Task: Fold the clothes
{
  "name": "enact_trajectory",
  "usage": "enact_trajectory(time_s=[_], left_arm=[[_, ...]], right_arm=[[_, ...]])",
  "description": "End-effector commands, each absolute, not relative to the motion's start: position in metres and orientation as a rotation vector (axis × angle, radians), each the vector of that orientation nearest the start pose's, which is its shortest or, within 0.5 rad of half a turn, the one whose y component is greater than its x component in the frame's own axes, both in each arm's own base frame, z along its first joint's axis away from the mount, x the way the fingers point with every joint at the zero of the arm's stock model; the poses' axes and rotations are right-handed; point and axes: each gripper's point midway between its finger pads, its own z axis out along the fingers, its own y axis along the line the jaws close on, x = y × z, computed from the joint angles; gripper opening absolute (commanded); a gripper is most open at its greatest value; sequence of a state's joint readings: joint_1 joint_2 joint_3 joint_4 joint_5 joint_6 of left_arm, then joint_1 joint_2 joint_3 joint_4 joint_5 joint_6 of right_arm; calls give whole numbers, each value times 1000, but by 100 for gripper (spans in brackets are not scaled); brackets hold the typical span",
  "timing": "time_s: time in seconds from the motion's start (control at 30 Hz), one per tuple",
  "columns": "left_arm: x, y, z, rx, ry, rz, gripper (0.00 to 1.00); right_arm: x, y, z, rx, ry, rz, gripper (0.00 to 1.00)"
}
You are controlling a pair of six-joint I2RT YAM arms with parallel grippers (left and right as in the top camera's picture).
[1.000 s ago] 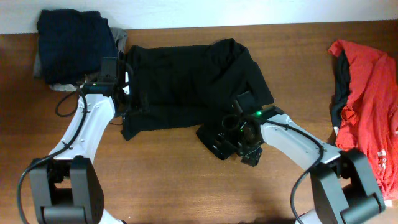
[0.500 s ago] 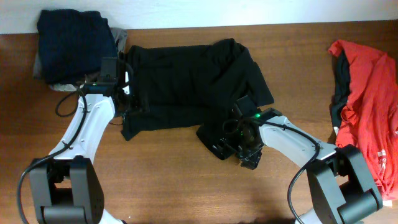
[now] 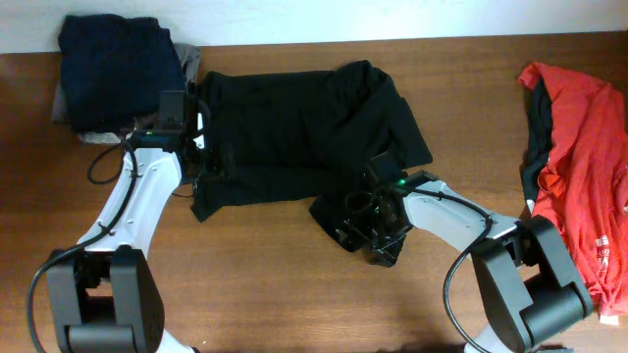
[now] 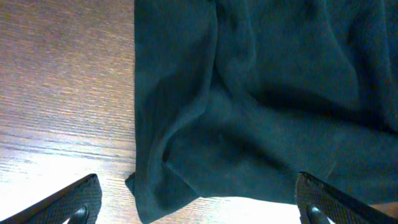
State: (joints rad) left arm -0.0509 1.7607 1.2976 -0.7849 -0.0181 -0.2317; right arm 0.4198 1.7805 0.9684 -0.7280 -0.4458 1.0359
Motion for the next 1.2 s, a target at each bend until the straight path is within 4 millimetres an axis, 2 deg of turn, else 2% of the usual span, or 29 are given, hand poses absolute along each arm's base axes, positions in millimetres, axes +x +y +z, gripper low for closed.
enact_trajectory(time_s=[0.0,0.27,0.4,0.47,0.57,0.6,0.73,0.77,0.83,0.97,1.17], left_arm=[[395,-17,90,-278,2789,-52,98],[395,-17,90,-278,2789,-51,99],[395,-17,90,-278,2789,-51,99],[395,-17,90,-278,2789,-51,98],[395,-17,90,-278,2788,-51,98],[395,-17,90,-278,2788,-52,98],[394,-18,90,-275,2794,-52,98],[392,-19,89,-274,2802,-56,95],[388,-25,88,-269,2824,-103,92],[375,-34,85,-264,2879,-175,91],[369,-32,79,-273,2908,-169,92]], right_arm=[[234,190,3,1013,3226,607,73],[236,185,2,1033,3216,598,48],[241,174,1,1070,3197,577,29],[243,168,1,1083,3194,569,28],[246,161,1,1050,3192,580,8],[247,159,1,1046,3192,581,4],[249,154,1,1030,3192,585,4],[249,153,1,1029,3191,584,4],[250,151,0,1037,3187,574,4],[251,141,-1,1070,3176,534,4],[257,104,-3,1218,3122,456,4]])
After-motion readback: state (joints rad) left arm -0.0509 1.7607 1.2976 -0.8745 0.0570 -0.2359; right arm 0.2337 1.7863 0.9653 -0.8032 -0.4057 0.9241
